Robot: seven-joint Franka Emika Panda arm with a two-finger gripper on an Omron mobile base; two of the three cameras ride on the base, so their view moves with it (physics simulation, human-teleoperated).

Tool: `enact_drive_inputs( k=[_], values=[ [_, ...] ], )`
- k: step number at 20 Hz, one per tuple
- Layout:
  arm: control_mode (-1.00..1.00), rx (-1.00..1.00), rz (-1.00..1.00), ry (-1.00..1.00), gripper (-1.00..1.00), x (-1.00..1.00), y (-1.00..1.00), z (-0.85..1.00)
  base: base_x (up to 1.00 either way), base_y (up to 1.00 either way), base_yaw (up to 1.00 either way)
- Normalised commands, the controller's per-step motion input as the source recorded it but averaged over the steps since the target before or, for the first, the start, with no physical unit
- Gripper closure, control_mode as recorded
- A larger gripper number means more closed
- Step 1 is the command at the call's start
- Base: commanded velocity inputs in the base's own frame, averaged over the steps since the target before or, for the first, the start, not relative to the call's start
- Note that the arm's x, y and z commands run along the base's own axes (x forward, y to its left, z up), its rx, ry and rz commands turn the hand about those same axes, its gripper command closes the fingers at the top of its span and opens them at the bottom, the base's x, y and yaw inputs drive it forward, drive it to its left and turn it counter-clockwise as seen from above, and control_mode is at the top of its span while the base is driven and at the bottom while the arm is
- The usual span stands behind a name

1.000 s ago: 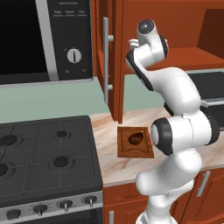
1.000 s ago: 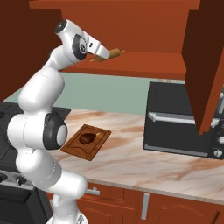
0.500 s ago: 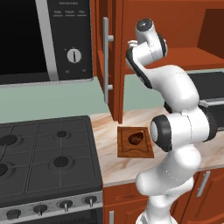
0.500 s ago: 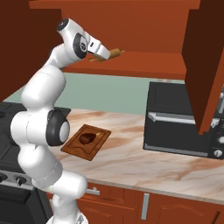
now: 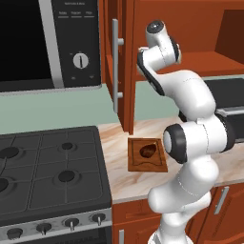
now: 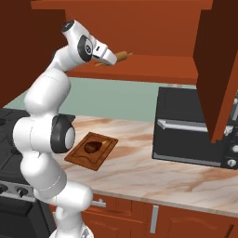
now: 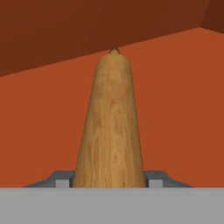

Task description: Open the cabinet, retrieve the rolling pin, and place it next to the meat on the cutting board to prepare for tenderizing.

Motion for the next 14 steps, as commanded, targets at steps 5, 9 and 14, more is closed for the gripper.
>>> enact_drive_inputs(
  k=[5, 9, 14],
  values=[
    [-1.00, 0.00, 0.00, 0.02, 1.00, -0.19, 0.00, -0.14, 0.00, 0.00, 0.00],
    [-1.00, 0.06, 0.00, -0.08, 1.00, -0.47, -0.01, 0.02, 0.00, 0.00, 0.00],
    [-1.00, 0.10, 0.00, -0.18, 1.00, -0.87, -0.14, 0.18, 0.00, 0.00, 0.00]
  ],
)
